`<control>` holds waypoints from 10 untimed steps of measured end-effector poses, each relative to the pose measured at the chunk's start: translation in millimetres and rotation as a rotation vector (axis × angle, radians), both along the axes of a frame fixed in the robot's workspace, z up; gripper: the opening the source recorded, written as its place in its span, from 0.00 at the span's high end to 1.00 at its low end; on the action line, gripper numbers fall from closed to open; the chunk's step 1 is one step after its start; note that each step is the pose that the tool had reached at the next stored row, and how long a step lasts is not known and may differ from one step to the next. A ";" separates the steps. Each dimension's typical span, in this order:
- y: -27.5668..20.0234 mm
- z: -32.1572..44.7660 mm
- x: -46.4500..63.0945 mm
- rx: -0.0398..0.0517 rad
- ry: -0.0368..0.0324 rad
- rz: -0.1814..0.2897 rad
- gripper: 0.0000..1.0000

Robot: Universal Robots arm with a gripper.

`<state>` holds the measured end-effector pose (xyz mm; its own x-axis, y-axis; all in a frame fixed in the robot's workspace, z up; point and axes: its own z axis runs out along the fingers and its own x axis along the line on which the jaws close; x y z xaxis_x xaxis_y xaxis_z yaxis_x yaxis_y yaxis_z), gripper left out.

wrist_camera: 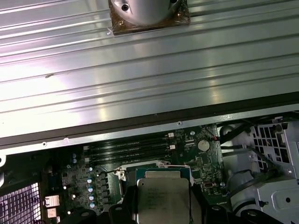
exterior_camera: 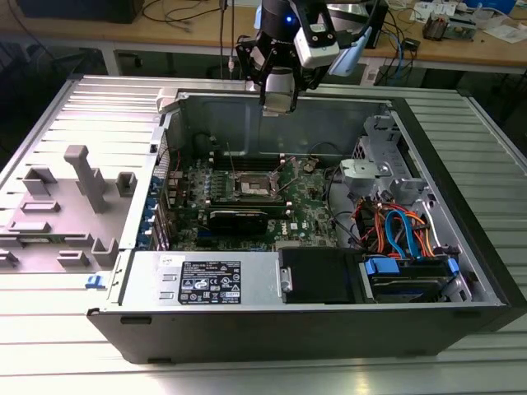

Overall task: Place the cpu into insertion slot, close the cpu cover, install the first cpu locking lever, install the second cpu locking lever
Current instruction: 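Place the cpu into insertion slot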

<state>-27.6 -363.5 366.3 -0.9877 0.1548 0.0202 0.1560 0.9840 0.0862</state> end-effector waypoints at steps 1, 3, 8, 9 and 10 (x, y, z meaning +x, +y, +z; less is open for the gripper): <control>0.0 0.0 0.0 0.0000 0.0000 -0.001 0.46; 0.0 0.0 0.0 0.0000 0.0000 -0.003 0.46; 0.0 0.0 0.0 0.0000 0.0000 -0.008 0.46; 0.0 0.0 0.0 0.0000 0.0000 -0.009 0.46; 0.0 0.0 0.0 0.0000 0.0000 -0.009 0.46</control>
<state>-27.6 -363.5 366.2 -0.9862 0.1642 0.0202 0.1653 0.9825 0.0862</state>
